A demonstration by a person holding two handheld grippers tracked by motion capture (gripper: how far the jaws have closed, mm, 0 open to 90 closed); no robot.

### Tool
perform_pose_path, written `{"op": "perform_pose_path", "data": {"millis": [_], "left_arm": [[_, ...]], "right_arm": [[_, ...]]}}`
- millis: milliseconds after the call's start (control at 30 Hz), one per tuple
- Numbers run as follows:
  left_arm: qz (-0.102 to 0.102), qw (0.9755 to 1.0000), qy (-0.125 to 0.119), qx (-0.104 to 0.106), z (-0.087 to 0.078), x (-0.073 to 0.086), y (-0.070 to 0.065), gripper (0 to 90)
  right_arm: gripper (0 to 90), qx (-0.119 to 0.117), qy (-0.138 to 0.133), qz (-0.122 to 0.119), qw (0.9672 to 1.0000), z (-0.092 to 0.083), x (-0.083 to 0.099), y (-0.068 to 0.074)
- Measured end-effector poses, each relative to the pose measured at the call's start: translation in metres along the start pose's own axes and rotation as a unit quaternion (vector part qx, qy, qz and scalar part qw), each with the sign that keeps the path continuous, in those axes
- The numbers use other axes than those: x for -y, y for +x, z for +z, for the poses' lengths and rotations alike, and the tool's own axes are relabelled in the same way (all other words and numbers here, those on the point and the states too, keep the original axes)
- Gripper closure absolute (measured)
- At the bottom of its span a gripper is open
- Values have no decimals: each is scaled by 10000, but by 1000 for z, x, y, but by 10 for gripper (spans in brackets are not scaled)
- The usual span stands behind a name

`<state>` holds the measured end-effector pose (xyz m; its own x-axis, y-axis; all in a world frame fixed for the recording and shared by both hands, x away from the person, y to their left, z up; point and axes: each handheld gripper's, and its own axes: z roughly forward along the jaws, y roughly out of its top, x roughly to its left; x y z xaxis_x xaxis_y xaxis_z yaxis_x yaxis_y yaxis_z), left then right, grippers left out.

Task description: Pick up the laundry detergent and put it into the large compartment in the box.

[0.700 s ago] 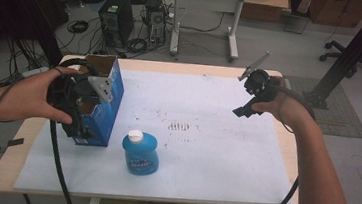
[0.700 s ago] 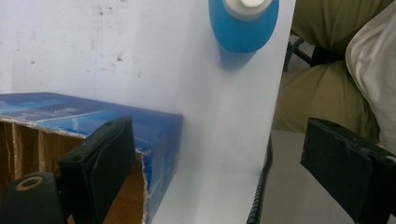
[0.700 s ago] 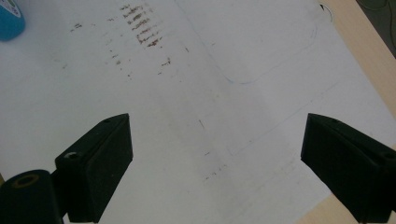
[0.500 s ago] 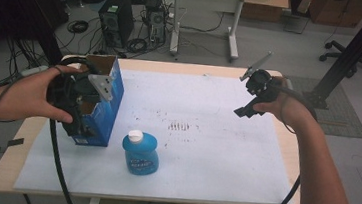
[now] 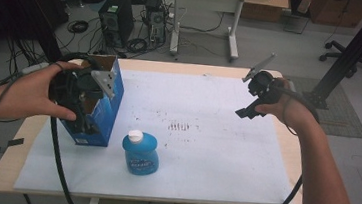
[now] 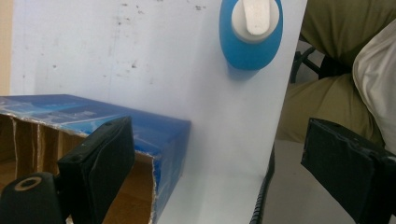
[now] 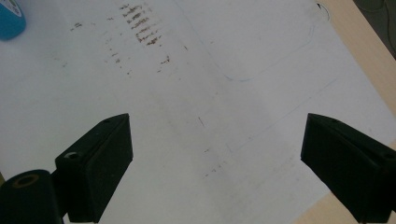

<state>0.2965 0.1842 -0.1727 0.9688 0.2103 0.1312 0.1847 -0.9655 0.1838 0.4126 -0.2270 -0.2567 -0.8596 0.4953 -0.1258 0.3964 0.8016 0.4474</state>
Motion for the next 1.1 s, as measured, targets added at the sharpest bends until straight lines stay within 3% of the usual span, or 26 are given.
{"op": "perform_pose_path", "data": {"millis": [167, 1100], "left_arm": [[-69, 10000, -53, -37, -4, -1, -2, 100], [148, 9997, -136, -152, -16, -23, -8, 95]], "right_arm": [[91, 1, 1, -8, 10000, 0, 0, 1], [92, -4, -41, -17, 10000, -2, 3, 2]]}}
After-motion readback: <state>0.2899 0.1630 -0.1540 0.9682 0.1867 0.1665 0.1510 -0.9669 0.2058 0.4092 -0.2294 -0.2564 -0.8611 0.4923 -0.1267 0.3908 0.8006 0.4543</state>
